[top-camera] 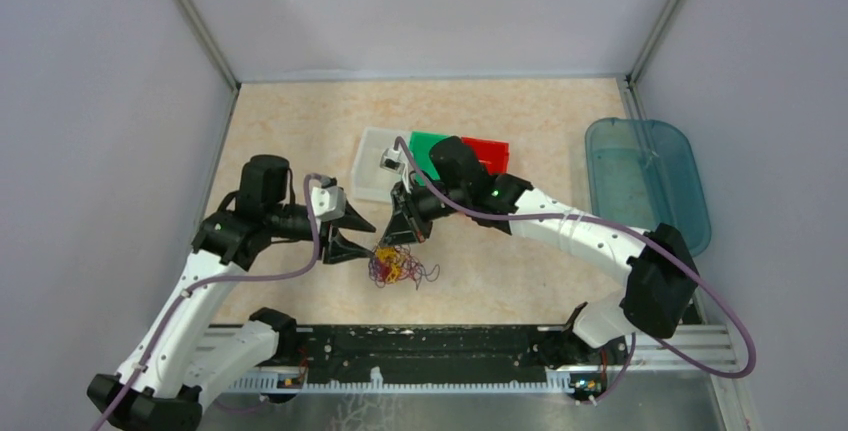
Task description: Untangle the cables
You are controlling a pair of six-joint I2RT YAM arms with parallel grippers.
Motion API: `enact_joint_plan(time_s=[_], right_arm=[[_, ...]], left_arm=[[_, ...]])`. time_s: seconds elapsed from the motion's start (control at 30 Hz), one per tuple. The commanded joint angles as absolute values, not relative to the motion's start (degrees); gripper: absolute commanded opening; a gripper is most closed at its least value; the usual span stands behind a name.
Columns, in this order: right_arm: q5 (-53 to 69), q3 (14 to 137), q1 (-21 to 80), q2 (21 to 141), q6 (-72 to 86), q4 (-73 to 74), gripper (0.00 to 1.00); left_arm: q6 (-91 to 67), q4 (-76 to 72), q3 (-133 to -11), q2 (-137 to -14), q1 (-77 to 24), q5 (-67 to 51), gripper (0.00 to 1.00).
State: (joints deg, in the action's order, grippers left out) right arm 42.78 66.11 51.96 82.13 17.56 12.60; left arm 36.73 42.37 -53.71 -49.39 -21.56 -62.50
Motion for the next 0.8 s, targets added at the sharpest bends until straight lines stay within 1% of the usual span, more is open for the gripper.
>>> enact_joint_plan(time_s=[0.0, 0.2, 0.27, 0.6, 0.77], right_arm=[[44.79, 68.61, 52.96, 79.58, 17.57, 9.78, 0.00], [45.18, 69.62, 53.38, 80.03, 17.26, 10.29, 0.00], [45.18, 69.90, 53.39, 80.15, 17.08, 10.62, 0.00], [44.51, 69.52, 53.40, 80.07, 15.85, 12.15, 0.00], [44.33, 69.37, 53.35, 79.43, 15.55, 12.64, 0.00]], left_arm=[[34.94, 40.50, -51.57, -48.66, -23.32, -65.05, 0.57], [33.02, 37.02, -49.60, -48.60, -24.68, -64.20, 0.57], [33.25, 37.05, -49.57, -48.70, -24.78, -64.19, 0.54], [33.97, 37.03, -49.67, -47.90, -25.05, -62.85, 0.18], [34.08, 37.01, -48.99, -47.30, -25.01, -62.23, 0.03]])
